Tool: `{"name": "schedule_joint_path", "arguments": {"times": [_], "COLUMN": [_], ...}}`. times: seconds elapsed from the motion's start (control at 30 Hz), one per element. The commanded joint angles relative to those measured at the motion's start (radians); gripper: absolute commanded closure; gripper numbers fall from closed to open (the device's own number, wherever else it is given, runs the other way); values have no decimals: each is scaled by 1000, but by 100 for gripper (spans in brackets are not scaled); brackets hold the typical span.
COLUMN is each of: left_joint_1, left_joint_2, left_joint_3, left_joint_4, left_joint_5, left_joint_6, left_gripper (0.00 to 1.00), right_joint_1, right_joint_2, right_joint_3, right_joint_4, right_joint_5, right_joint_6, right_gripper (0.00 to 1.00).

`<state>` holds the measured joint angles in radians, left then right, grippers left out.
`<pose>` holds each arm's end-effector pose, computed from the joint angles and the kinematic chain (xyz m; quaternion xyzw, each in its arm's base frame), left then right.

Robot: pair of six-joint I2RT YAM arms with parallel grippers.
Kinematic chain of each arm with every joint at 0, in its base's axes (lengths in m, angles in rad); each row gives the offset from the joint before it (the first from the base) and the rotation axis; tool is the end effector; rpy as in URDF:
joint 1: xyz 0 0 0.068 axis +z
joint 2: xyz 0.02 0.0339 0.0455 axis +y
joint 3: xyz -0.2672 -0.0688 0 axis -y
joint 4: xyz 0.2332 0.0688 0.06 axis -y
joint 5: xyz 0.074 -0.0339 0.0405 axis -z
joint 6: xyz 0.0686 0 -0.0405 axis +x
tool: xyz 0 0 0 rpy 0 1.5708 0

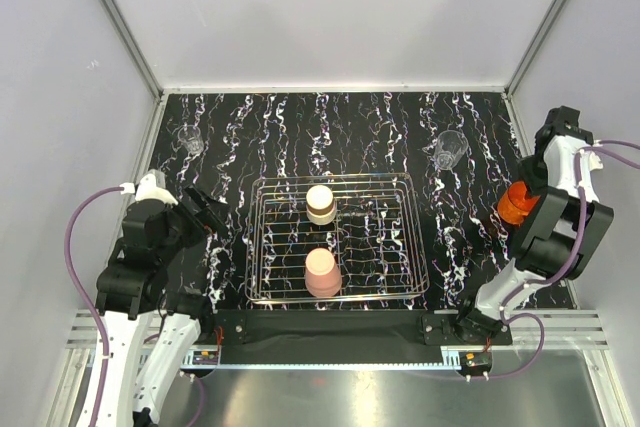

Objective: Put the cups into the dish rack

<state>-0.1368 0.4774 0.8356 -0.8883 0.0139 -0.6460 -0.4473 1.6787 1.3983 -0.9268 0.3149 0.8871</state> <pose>0.1020 -0.0150 0.3021 -0.2152 0.8405 -0.1952 0.4573 0.2964 -0.1658 0.2421 0.6233 0.7455 -0.1116 0.2079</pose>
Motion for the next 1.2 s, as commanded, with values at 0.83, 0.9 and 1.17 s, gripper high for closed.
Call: {"name": "schedule_joint_path", "arguments": {"times": [0.83,0.9,1.17], "left_joint_1": [2,2,2], "left_joint_2": [-2,-2,-3], "left_joint_3": [-9,-10,-15], "left_joint_4": [49,49,60], "left_joint_5": [66,64,90], "left_joint_6": [-20,-18,-14], "left_gripper": [2,2,6], "right_joint_1": [79,81,82], "right_joint_2": [187,190,204], "right_joint_3": [90,80,74], "right_joint_4": [69,74,63], "right_joint_5": [39,46,85], "right_joint_6": [7,10,6], "right_gripper": [40,42,63]}}
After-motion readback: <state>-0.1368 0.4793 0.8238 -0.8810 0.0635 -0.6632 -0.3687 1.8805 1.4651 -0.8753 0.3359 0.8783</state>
